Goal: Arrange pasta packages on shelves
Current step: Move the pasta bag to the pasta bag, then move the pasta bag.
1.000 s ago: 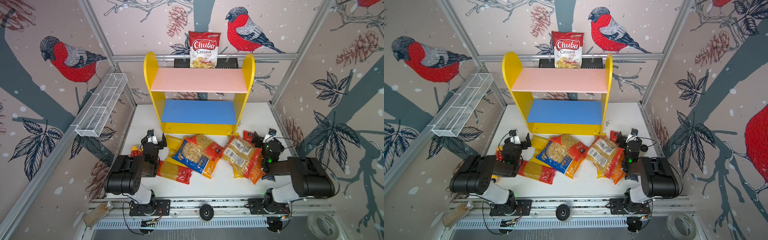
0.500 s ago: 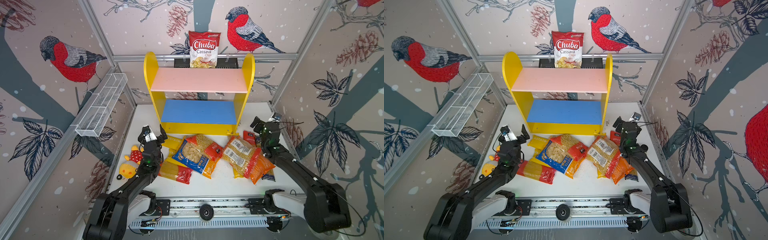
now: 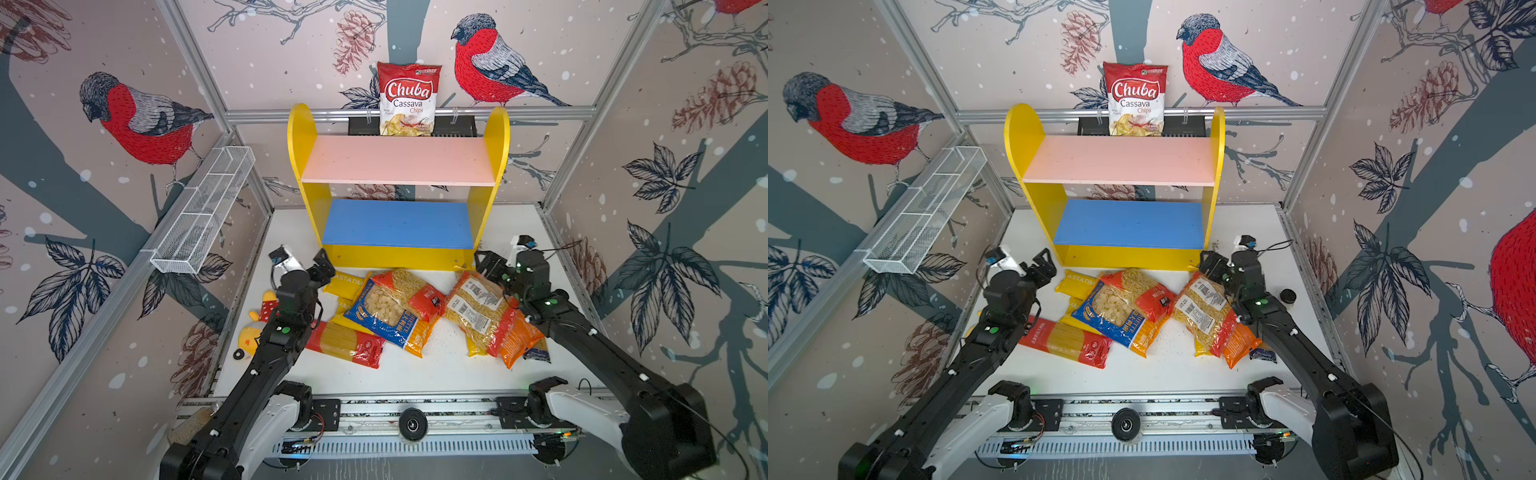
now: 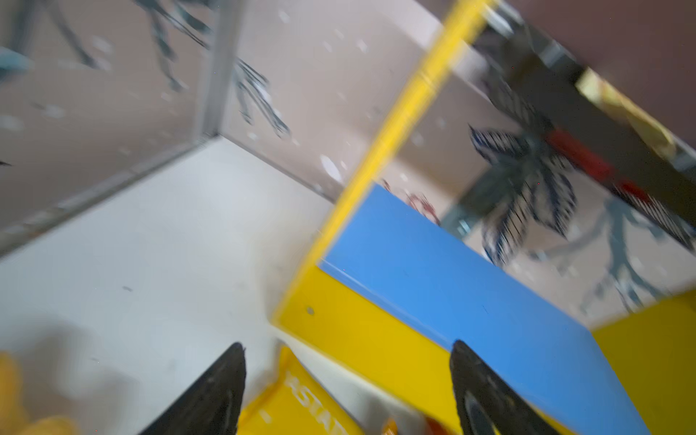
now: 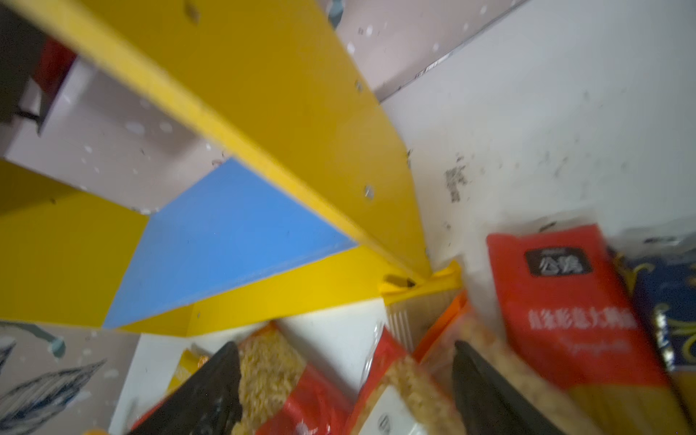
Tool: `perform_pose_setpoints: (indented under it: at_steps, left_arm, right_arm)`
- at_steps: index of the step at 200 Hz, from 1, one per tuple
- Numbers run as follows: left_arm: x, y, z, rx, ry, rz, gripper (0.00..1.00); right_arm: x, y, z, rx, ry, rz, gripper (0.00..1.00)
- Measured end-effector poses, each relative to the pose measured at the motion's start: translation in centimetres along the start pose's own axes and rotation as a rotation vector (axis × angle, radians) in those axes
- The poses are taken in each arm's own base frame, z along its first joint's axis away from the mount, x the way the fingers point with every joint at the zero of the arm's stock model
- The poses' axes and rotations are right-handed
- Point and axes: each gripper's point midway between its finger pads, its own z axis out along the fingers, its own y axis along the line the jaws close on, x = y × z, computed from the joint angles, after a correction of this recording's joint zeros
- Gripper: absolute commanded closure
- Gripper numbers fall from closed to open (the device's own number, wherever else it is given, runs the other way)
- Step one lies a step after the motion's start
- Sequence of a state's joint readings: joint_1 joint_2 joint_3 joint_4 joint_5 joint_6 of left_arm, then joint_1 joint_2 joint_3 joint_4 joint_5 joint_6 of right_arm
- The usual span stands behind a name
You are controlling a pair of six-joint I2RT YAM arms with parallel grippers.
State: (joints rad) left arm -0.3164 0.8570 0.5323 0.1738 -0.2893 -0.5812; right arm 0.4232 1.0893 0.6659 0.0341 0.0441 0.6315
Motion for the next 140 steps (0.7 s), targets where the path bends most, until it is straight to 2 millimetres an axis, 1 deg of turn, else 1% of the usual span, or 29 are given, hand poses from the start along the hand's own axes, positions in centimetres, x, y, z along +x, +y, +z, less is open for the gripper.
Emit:
perform_pose_setpoints:
  at_steps: [8, 16, 30, 47, 65, 84, 100, 127, 140]
  left_arm:
    - [1.8, -1.4, -0.1, 0.035, 0.057, 0.016, 0.15]
    - [3.5, -2.6, -0.2, 0.061, 0.106, 0.034, 0.14]
    - [6.0, -3.9, -0.4, 0.081, 0.169, 0.060, 0.13]
    - [9.0, -5.0, -0.4, 0.095, 0.230, 0.087, 0.12]
    - [11.5, -5.5, -0.2, 0.096, 0.277, 0.096, 0.12]
    - [13.7, -6.4, 0.1, 0.110, 0.325, 0.103, 0.10]
    - [14.5, -7.1, 0.3, 0.131, 0.349, 0.092, 0.10]
    - [14.4, -7.5, 0.2, 0.150, 0.358, 0.062, 0.11]
    - [13.7, -7.0, 0.4, 0.152, 0.362, 0.037, 0.12]
  right_arm:
    - [1.6, 1.5, 0.1, -0.015, 0.040, -0.045, 0.09]
    - [3.5, 3.5, 0.2, -0.043, 0.086, -0.111, 0.07]
    - [6.7, 6.5, 0.1, -0.090, 0.152, -0.219, 0.06]
    - [9.4, 8.7, 0.3, -0.106, 0.193, -0.335, 0.06]
    - [11.5, 10.6, 0.9, -0.114, 0.230, -0.428, 0.06]
    - [12.1, 11.2, 1.8, -0.099, 0.243, -0.479, 0.06]
    - [12.6, 11.0, 2.2, -0.090, 0.255, -0.492, 0.07]
    - [12.9, 10.4, 2.8, -0.086, 0.284, -0.481, 0.12]
    - [13.3, 10.1, 2.8, -0.076, 0.296, -0.488, 0.14]
